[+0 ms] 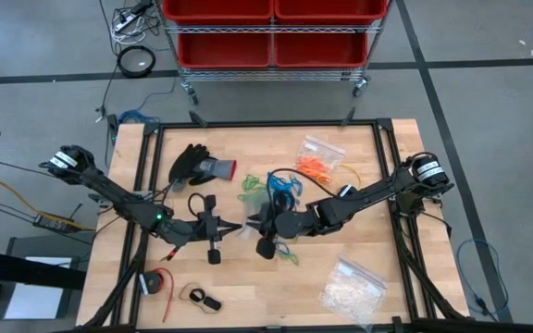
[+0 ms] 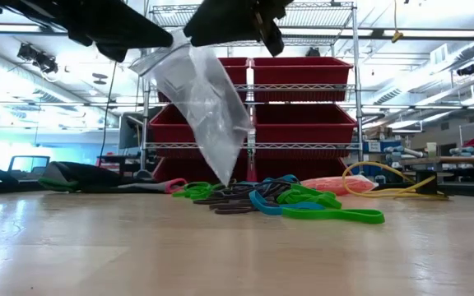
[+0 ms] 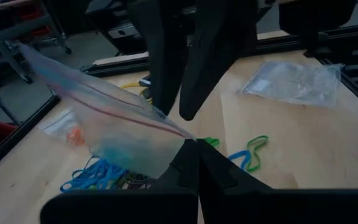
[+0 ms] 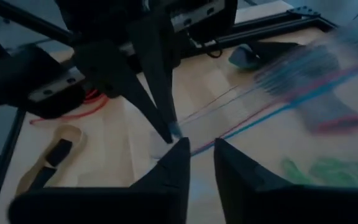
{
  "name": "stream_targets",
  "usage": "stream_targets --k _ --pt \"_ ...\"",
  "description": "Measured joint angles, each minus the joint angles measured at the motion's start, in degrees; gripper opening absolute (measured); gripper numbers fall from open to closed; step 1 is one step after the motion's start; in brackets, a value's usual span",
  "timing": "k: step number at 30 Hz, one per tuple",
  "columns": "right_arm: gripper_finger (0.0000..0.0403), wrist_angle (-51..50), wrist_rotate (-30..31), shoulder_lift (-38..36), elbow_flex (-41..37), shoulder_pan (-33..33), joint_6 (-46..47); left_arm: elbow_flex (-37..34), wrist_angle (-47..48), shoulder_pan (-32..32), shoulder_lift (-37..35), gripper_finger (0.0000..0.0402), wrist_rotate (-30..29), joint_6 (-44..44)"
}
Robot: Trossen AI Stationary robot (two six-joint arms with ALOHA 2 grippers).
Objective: Sort rubber bands
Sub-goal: Open the transparent zip bag
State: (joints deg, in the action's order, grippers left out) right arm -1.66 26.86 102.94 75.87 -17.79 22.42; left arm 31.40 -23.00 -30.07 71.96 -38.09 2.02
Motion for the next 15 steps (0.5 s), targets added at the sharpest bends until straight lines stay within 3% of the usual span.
stream_targets --k 8,15 --pt "0.0135 3.0 -2.3 0.0 0.0 1.1 1.3 0.0 -0.8 0.0 0.0 0.0000 0.1 -0.3" --pt "0.0143 2.9 -2.6 0.0 0.0 1.9 2.0 0.0 -2.1 0.0 0.0 0.0000 0.2 -1.4"
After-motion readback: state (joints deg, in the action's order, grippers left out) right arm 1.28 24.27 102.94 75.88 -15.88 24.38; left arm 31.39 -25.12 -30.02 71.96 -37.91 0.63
